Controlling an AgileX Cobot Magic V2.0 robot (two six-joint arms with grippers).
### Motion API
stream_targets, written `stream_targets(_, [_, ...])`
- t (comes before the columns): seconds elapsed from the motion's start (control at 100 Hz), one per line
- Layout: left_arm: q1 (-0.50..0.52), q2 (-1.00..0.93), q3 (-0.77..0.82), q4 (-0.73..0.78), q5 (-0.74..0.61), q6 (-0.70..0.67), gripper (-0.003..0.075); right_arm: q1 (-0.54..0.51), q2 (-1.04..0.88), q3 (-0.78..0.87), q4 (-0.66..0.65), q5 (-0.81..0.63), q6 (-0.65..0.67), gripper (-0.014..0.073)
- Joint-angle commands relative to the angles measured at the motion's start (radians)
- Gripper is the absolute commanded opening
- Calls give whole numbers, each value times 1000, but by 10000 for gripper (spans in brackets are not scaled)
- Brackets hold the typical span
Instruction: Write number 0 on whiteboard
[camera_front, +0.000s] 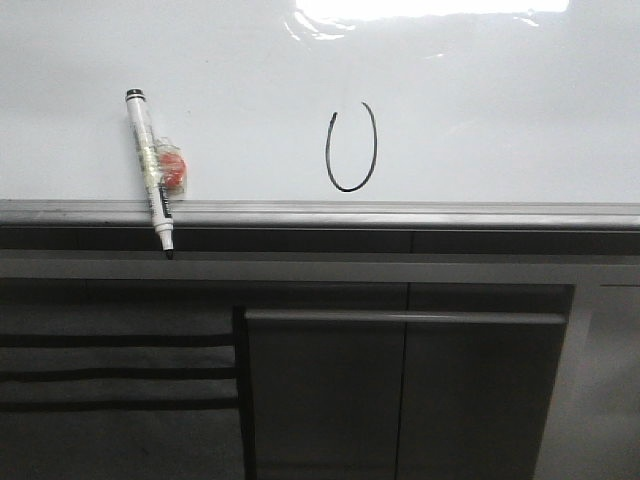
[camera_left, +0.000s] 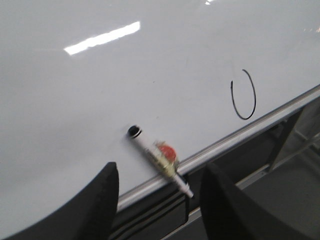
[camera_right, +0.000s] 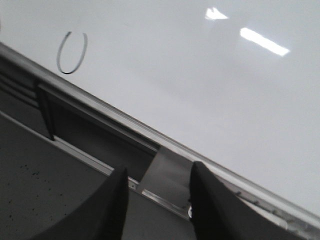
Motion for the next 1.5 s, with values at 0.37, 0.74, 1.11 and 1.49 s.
stream_targets(0.37, [4,-413,365,286,-250,-357,12,-5,-344,478,-51,-497,288,-71])
stream_targets(0.74, [4,-438,619,56,-490,-357,-20,-5,-359,689,93,-693,295,-73])
stream_targets(1.11, [81,-682,802,183,-607,-357,-20,-5,-359,707,93,-663,295,-73])
stream_targets(1.49, [113,-973,993,204,-654,-357,-20,-5,-357,707,93,-665,295,-73])
